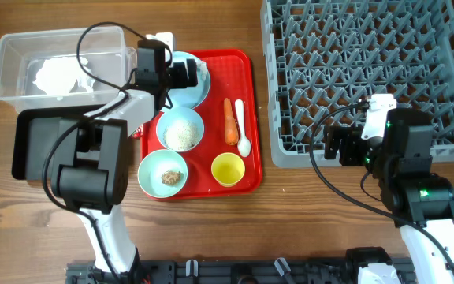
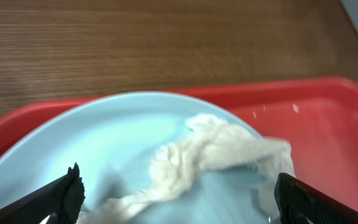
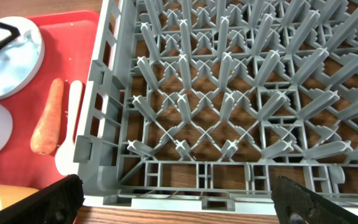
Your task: Sort waste into correct bins and load items into the dishwasher rack
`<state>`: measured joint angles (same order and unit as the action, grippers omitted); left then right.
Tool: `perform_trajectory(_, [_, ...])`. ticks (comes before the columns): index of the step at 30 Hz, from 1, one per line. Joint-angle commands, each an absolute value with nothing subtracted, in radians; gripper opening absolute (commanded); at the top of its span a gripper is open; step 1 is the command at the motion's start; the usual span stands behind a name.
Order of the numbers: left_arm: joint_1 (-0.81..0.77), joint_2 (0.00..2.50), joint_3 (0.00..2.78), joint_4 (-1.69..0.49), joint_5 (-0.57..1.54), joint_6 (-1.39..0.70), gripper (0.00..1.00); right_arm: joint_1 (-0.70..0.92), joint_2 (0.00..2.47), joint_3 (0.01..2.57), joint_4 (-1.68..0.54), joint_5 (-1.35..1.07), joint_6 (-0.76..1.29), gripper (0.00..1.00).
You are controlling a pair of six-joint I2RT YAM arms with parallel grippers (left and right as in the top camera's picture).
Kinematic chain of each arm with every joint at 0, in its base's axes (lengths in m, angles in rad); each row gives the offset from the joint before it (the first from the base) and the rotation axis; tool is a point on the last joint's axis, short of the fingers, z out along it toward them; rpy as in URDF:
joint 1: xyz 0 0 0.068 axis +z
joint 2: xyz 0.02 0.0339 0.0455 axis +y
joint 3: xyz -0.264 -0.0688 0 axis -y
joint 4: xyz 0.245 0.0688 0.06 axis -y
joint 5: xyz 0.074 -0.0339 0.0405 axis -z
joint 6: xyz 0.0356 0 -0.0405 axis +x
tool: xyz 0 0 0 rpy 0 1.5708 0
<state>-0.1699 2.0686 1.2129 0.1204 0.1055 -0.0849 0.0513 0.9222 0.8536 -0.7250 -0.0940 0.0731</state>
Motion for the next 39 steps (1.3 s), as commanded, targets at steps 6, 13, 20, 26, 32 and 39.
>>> perform_trajectory(6, [-0.200, 2.121, 1.224, 0.108, 0.130, 0.072, 1.00, 0.053, 0.926, 0.879, -0.723, -0.106, 0.063, 1.00])
perform_trajectory(13, [-0.200, 2.121, 1.224, 0.076, 0.130, 0.072, 0.91, 0.053, 0.926, 0.879, -0.723, -0.106, 0.063, 1.00])
perform_trajectory(20, [-0.200, 2.121, 1.224, 0.049, 0.130, 0.072, 0.32, 0.053, 0.926, 0.879, -0.723, -0.106, 0.063, 1.00])
perform_trajectory(26, [-0.197, 2.117, 1.225, 0.054, 0.130, 0.072, 0.04, 0.053, 0.926, 0.879, -0.723, -0.106, 0.063, 1.00])
perform_trajectory(32, [-0.196, 2.039, 1.225, 0.052, 0.130, 0.072, 0.04, 0.053, 0.926, 0.879, -0.723, -0.106, 0.063, 1.00])
perform_trajectory(39, [-0.166, 1.796, 1.225, -0.025, -0.031, 0.071, 0.04, 0.053, 0.926, 0.879, -0.727, -0.106, 0.063, 1.00])
